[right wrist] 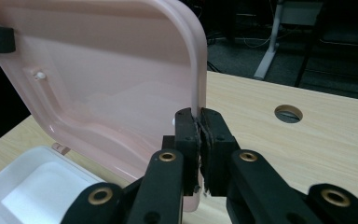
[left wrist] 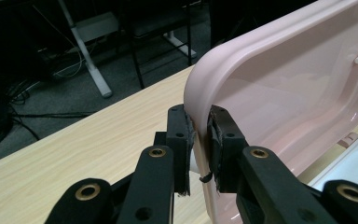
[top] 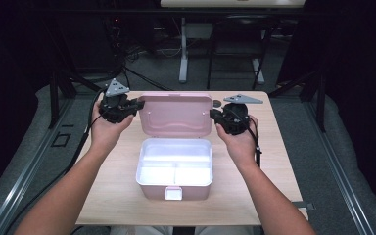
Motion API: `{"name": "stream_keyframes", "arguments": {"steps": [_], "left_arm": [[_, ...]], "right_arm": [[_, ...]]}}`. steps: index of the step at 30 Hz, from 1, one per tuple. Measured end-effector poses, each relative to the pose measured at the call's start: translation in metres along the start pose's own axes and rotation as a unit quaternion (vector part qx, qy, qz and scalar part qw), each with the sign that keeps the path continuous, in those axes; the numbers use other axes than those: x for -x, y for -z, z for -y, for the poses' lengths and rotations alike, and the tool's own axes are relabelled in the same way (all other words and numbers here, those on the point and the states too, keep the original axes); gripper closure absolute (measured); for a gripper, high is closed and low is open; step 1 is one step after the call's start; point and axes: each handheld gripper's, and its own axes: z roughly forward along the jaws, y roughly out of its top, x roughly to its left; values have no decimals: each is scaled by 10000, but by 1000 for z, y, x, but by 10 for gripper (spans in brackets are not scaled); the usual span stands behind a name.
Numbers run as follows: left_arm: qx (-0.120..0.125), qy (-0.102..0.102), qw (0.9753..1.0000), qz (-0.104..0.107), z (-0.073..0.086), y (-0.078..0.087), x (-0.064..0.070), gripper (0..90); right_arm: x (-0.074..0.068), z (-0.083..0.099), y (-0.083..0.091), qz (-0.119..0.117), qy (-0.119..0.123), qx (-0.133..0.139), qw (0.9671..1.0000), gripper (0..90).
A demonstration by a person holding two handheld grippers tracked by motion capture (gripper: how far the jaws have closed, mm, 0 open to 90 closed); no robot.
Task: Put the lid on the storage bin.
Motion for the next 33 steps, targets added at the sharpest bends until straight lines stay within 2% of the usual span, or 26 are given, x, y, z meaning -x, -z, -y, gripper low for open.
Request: {"name": "stream_keyframes", "arguments": {"steps": [7,11,19,22,27,33], "left_arm": [[19,-1,10000,31,0,1,1,800],[41,-7,10000,51,1,5,2,799],[73,-102,9999,85,4,15,9,795],[60,-134,9998,159,4,20,10,789],[164,-3,9994,311,9,25,9,787],[199,-16,9992,344,12,30,11,786]], "right_arm": [[2,-9,0,-65,-53,140,9999,820],[-1,-16,6,-76,-9,256,9996,818],[-4,-14,17,-134,70,304,9994,818],[-5,-12,21,-163,117,304,9993,818],[-8,-9,27,-222,169,289,9992,815],[-12,-6,33,-225,282,264,9990,810]]}}
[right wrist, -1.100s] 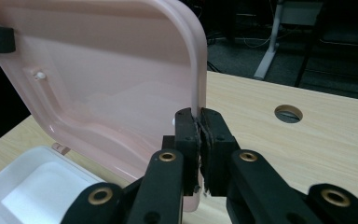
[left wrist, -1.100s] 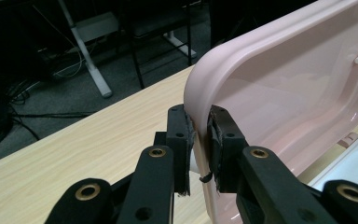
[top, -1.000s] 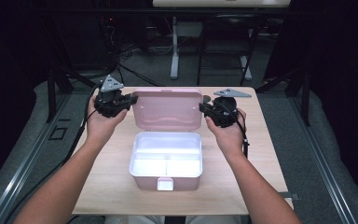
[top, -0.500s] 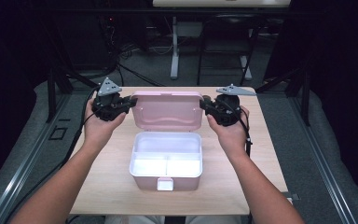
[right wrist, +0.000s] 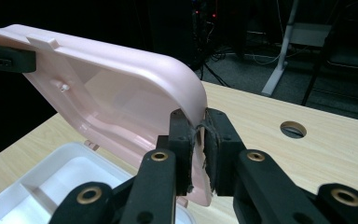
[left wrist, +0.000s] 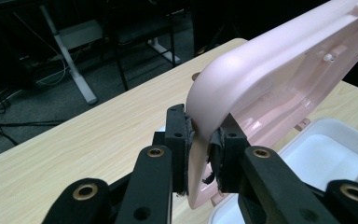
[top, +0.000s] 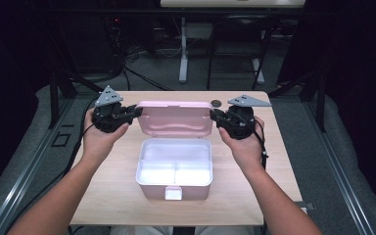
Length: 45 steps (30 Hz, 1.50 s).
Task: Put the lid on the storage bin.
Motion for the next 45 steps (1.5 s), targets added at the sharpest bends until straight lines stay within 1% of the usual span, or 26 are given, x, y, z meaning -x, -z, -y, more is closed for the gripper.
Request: {"name": "stream_keyframes", "arguments": {"steps": [8,12,19,27,34,40,42,45], "left_arm": [[-33,-38,10000,33,1,4,2,781],[-51,-101,9999,50,2,7,4,777],[-90,-193,9998,21,4,10,8,774],[-110,-222,9997,33,5,13,10,767],[-194,-284,9994,50,6,17,14,758],[-234,-287,9993,90,8,20,15,751],[-222,-234,9994,146,10,21,15,744],[-214,-248,9994,147,12,22,16,742]], "right_arm": [[-2,6,4,-67,18,-34,10000,811],[-4,8,7,-69,66,-20,10000,809],[-6,11,10,-86,58,-14,9999,806],[-7,13,13,-113,71,-27,9999,804],[-8,15,16,-171,54,-34,9998,797],[-9,17,18,-213,50,-46,9997,795],[-9,17,20,-240,59,-50,9997,792],[-11,18,22,-241,112,-51,9996,789]]}}
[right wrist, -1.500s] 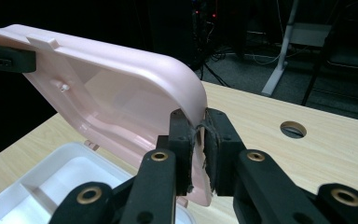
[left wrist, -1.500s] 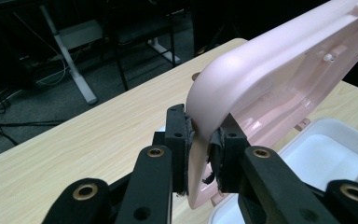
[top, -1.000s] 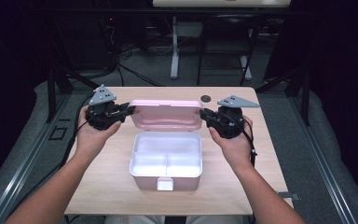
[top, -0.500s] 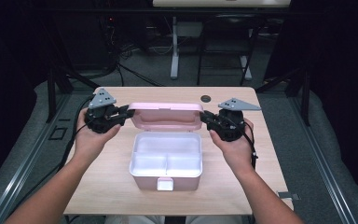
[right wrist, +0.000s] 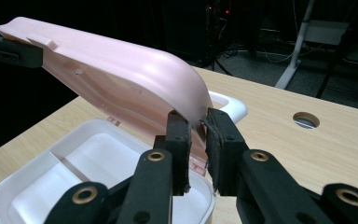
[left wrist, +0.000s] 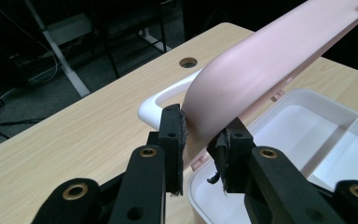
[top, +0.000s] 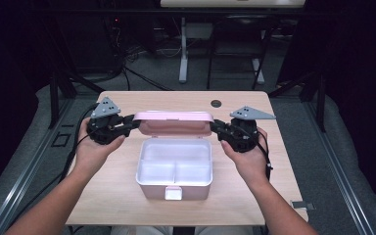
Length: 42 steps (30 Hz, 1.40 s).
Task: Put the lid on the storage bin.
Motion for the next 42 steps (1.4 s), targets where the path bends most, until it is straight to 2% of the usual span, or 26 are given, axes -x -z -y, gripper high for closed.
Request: {"name": "stream_keyframes", "arguments": {"steps": [15,18,24,28,33,40,42], "left_arm": [[67,-16,9999,94,13,11,8,730],[77,3,9998,176,20,16,10,733],[87,9,9997,211,31,21,17,742],[99,113,9993,340,41,25,20,752],[104,128,9991,393,52,30,25,757],[173,363,9975,581,70,33,31,756],[185,319,9978,543,74,32,33,753]], "right_arm": [[-6,11,12,-109,30,-4,9999,784],[-8,16,14,-142,19,-1,9999,783],[-10,34,17,-204,-50,-51,9998,785],[-11,45,20,-299,-145,-90,9994,788],[-13,57,23,-264,-87,-125,9995,788],[-13,70,30,-349,-133,-144,9992,782],[-14,74,31,-359,-107,-166,9992,779]]}}
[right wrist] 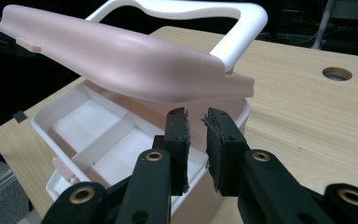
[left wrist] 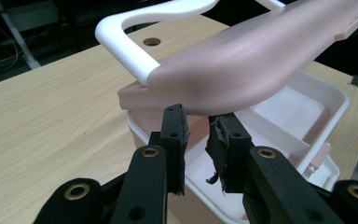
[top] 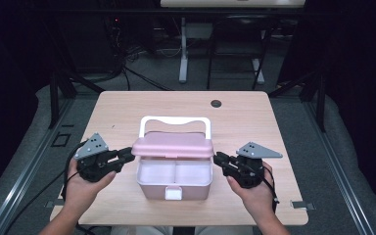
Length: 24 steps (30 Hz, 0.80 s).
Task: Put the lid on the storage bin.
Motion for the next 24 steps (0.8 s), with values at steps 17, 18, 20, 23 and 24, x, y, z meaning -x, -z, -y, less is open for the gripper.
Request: {"name": "stream_keyframes", "arguments": {"steps": [17,18,20,23,24], "left_arm": [[-221,-57,9997,-65,37,-5,13,725],[-221,-57,9997,-65,37,-5,13,726],[-219,-61,9997,-83,40,-5,13,721],[-257,33,9996,-71,46,-4,12,719],[-293,48,9995,-56,47,-4,12,719]], "right_arm": [[-2,32,-2,-48,-53,-215,9997,729],[-2,32,-2,-48,-53,-215,9997,729],[-2,36,-1,-49,-88,-242,9997,728],[-2,40,0,-71,-127,-285,9995,720],[-1,42,1,-74,-131,-295,9995,719]]}}
